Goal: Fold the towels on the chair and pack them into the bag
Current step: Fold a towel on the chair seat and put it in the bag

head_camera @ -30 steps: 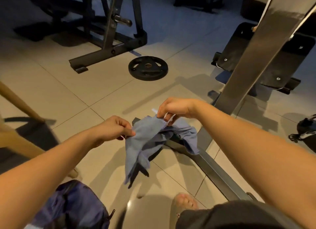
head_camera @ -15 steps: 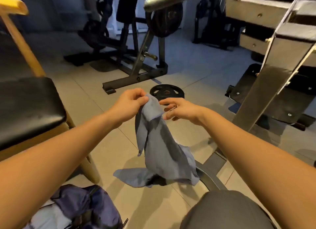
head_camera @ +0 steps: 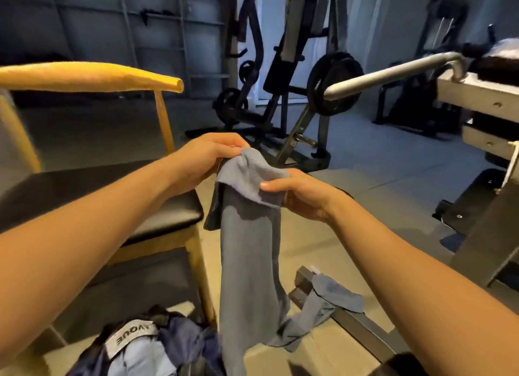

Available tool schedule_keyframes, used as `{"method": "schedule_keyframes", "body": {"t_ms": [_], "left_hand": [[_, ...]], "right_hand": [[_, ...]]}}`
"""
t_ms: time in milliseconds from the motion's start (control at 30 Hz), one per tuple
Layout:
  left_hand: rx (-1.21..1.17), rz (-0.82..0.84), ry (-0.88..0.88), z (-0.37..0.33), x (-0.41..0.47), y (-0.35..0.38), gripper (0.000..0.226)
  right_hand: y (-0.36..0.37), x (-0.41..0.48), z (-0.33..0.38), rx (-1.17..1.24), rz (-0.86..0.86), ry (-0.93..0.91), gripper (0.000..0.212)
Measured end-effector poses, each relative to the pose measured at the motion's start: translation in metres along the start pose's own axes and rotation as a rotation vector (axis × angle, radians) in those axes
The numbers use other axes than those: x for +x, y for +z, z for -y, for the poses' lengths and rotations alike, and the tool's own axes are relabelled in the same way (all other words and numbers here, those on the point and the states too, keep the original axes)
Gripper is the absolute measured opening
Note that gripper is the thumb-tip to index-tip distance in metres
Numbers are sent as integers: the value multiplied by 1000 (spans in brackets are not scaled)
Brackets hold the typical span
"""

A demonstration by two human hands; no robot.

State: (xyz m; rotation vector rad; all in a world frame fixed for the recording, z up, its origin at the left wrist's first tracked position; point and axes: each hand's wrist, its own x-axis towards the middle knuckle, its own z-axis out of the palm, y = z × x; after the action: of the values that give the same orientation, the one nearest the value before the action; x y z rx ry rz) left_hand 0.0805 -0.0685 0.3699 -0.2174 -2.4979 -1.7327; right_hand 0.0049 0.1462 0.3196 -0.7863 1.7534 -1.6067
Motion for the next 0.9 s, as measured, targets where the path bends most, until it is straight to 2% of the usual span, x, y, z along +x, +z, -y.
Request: {"method": "schedule_keyframes", "body": {"t_ms": [67,167,267,333,400,467,500,600,733,900], "left_hand": [[-4,-126,-76,8,-8,-21,19],[-44,-235,-213,32,-23,-42,20],[120,-254,-320,63,-36,-46,19],[334,-355,-303,79,-44,-42,13],[393,-461,-157,85,-59,-33,8],[331,-378,-4,81,-77,-20,15],[315,-326,17,79,-84,-13,21],[331,-358,-41,82,-93,-4,31],[228,-455,-103,89,-93,-8,9],[112,-408,-105,86,-101,-33,9]], "right_hand": [[8,3,7,11,1,-35,10],[20,11,10,-124,-32,-74,17],[43,25,6,-131,-60,-87,18],[60,35,2,-170,-121,-59,18],[75,44,1,-276,-186,-33,19],[89,53,2,-365,-209,-46,21],[95,58,4,-400,-211,-60,22],[111,66,8,-468,-198,-107,21],[117,69,11,-460,-160,-125,21],[111,68,1,-370,-106,-38,27]]}}
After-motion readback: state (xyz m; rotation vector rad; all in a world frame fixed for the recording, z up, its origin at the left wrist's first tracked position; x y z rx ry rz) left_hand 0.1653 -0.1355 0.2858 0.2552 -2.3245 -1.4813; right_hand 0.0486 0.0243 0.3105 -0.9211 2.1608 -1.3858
